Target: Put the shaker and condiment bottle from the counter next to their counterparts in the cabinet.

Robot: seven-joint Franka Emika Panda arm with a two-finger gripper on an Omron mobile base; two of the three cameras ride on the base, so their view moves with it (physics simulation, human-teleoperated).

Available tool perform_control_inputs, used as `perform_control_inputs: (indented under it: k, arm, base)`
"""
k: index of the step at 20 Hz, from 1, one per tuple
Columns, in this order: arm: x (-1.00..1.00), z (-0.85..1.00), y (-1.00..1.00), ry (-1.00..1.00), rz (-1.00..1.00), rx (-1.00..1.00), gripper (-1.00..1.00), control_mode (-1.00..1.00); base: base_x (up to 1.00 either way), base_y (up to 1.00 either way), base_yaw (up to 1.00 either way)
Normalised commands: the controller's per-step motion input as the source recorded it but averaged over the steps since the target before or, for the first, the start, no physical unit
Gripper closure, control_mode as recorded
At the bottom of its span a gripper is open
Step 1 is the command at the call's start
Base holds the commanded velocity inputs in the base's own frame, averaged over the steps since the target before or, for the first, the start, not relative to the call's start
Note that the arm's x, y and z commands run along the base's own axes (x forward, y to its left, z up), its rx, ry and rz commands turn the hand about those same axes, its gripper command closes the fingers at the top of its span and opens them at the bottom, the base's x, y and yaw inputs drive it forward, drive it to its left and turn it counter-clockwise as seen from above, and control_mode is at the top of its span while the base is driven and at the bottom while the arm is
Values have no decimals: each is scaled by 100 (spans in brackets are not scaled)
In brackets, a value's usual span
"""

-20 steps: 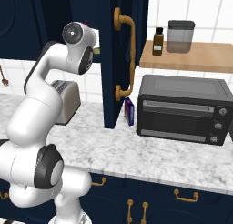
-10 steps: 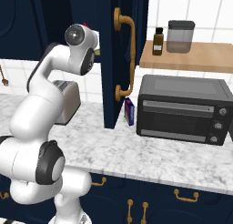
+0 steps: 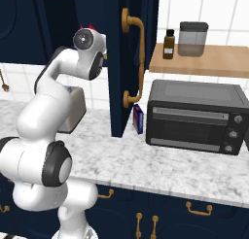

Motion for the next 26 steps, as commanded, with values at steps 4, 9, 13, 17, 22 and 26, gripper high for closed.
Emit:
perform_control_inputs:
  k: [4,9,13,17,22,26]
  arm:
    - [28,-6,-1,0,0,0,100,-100]
    - [30,-5,-5,0,0,0,100,-100]
    - [36,-4,-5,0,0,0,100,-100]
    - [27,-7,-3,0,0,0,100,-100]
    - [18,-9,-4,0,0,0,100,-100]
    - [11,-10,-7,0,0,0,100,-100]
  base:
    - [0,0,0]
    - [0,0,0]
    - [0,0,0]
    - [0,0,0]
    - [0,0,0]
    - [0,0,0]
